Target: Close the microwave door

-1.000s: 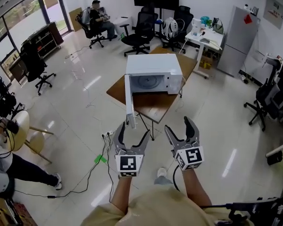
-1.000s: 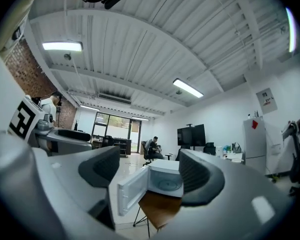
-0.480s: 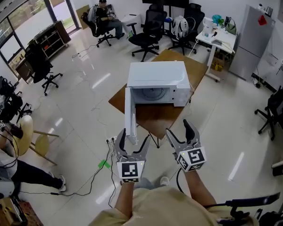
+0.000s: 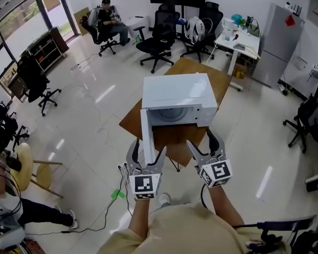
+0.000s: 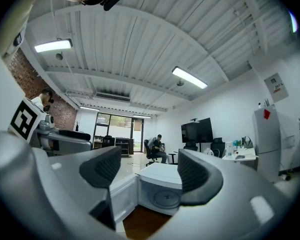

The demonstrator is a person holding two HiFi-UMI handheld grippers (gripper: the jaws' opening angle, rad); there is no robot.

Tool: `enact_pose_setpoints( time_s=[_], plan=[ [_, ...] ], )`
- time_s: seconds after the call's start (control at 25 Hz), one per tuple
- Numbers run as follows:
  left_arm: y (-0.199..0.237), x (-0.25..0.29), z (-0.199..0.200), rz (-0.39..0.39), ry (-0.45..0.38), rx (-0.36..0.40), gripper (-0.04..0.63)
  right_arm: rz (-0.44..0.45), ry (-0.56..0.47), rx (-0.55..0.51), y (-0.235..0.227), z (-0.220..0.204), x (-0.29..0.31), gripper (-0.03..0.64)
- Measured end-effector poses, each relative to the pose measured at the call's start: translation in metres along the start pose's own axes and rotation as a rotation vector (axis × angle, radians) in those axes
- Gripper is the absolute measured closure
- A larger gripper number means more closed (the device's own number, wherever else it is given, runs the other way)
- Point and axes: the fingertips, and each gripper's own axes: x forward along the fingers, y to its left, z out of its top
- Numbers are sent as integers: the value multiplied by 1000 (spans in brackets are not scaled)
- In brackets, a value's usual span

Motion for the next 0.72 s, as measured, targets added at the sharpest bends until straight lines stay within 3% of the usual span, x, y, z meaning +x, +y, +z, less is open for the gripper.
enact_pose_setpoints(
  time_s=[0.24, 0.4, 0.52, 0.6, 0.72],
  plan=[
    [47, 28, -18, -64, 1, 21, 195, -40, 14, -13, 0, -8, 48, 273],
    [77, 51, -62, -195, 36, 38, 193, -74, 28, -3, 0, -18, 71, 273],
    [125, 57, -143, -317, 190, 19, 136, -87, 45, -1, 3, -26, 85, 273],
    [169, 59, -191, -356, 291, 24, 132, -94, 54, -6, -1, -29, 95, 273],
    [216, 66, -233, -445, 404, -22, 67, -84, 75, 23, -22, -34, 115, 273]
  ],
)
